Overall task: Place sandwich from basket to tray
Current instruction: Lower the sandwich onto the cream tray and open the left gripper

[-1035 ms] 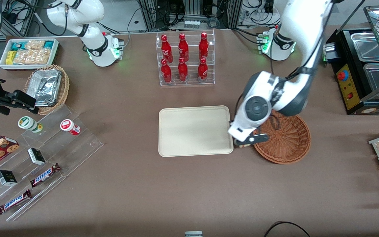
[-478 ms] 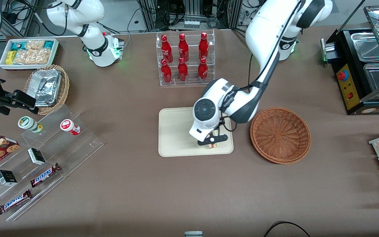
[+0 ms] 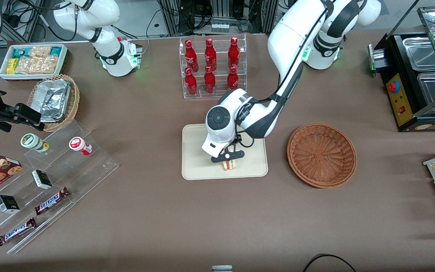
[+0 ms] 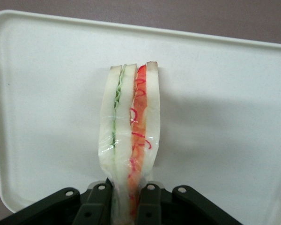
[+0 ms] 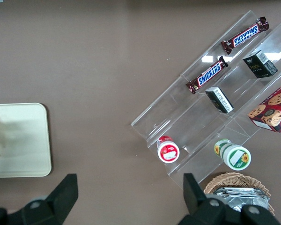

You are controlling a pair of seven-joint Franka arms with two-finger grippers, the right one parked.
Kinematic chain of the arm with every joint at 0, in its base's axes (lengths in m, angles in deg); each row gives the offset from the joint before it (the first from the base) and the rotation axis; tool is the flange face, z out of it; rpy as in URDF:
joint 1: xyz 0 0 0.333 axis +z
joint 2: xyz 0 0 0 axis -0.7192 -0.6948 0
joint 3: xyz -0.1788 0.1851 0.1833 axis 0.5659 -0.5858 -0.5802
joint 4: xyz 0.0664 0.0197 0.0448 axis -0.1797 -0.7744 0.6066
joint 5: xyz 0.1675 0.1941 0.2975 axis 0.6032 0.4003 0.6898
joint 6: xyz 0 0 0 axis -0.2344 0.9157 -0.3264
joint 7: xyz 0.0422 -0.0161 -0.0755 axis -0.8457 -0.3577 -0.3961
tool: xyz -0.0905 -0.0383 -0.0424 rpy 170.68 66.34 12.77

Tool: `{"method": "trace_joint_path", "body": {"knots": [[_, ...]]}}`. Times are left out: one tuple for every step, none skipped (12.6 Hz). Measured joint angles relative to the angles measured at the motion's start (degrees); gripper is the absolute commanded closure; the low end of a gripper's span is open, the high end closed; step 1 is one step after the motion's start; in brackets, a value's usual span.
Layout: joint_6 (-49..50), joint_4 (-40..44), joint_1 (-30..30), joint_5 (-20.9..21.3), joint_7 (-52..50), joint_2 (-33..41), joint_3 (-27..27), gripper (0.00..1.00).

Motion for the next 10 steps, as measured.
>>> {"method": "trace_joint_path", "body": {"knots": [[0.0,0.0,-0.2,0.0,-0.4,-0.1,0.1,0.89],[0.0,0.0,-0.2,0.0,-0.5,-0.4,0.1,0.87],[0.0,0.0,-0.2,0.0,-0.5,-0.8,0.1,0.82],[0.0,0.0,-0.2,0.0,-0.5,-1.2,0.2,0.45],[-0.1,0.0,-0.3,0.0,-0.5,-1.6,0.3,0.08],[-0.1,0.1,-0.3,-0.1,-0.6,-1.6,0.4,0.0],[-0.1,0.6,-0.2,-0.6,-0.6,-1.6,0.3,0.0],[-0.1,1.3,-0.2,-1.7,-0.7,-1.6,0.3,0.0],[0.5,2.7,0.0,-3.0,-0.7,-1.6,0.2,0.0],[1.8,4.4,0.4,-3.9,-0.7,-1.5,0.0,0.0]]}}
